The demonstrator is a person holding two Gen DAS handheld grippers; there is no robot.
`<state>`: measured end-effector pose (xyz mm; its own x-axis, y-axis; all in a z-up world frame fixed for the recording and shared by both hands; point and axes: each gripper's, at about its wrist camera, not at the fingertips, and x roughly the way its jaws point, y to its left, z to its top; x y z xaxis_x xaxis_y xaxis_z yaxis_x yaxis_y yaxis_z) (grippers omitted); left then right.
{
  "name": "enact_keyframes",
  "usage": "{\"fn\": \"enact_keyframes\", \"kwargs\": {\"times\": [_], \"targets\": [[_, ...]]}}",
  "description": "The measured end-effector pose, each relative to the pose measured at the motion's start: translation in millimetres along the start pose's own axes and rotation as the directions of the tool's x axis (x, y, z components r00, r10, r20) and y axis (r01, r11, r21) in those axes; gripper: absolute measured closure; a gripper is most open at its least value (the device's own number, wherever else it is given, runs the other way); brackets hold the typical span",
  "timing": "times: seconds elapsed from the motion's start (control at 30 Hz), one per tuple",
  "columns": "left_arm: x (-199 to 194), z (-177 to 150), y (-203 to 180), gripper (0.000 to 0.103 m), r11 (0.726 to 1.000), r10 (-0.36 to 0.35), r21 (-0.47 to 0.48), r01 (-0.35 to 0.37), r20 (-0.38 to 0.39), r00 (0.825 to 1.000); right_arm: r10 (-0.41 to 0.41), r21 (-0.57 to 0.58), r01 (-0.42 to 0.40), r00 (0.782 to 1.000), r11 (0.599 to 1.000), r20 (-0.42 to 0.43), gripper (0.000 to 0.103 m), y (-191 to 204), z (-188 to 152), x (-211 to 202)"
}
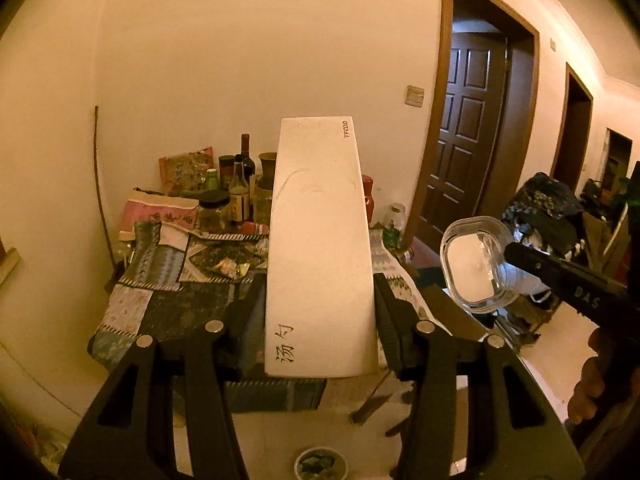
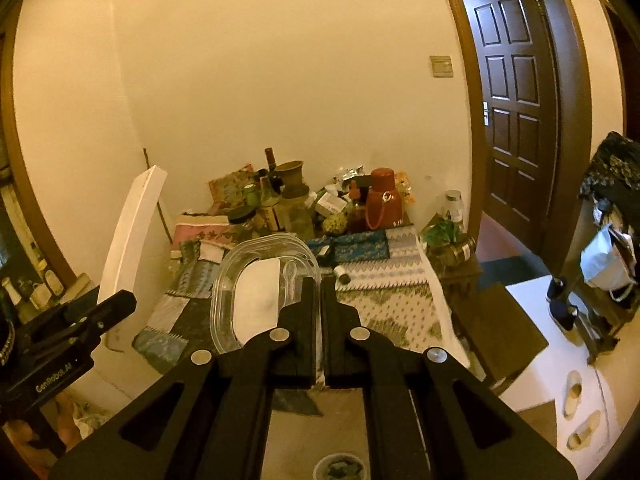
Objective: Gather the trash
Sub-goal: 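Lift the white box and clear lid and carry them down over the wastebasket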
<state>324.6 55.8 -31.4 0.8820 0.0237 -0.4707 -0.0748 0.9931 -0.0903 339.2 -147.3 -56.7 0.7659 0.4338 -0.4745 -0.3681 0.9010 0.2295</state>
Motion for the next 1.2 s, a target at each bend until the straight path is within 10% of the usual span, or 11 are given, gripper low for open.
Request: {"fn": "enact_keyframes", "kwargs": {"times": [0.57,1.2], "targets": [[-90.1,-77.3,26.3,0.053,0.998,-0.069,0.010,0.069,-0.072,0.995,-0.089,0.005,0.090,0.993,0.996,-0.081,0.101,45.5,-70.5,-60.3],[-14.3,-189.8,13.0,0.053,0.997,-0.006,-0.071,-0.021,-0.361,0.933,-0.063,-0.014,0.062,0.943,0.998,-0.326,0.101,-7.7,-157.2,23.6]]}}
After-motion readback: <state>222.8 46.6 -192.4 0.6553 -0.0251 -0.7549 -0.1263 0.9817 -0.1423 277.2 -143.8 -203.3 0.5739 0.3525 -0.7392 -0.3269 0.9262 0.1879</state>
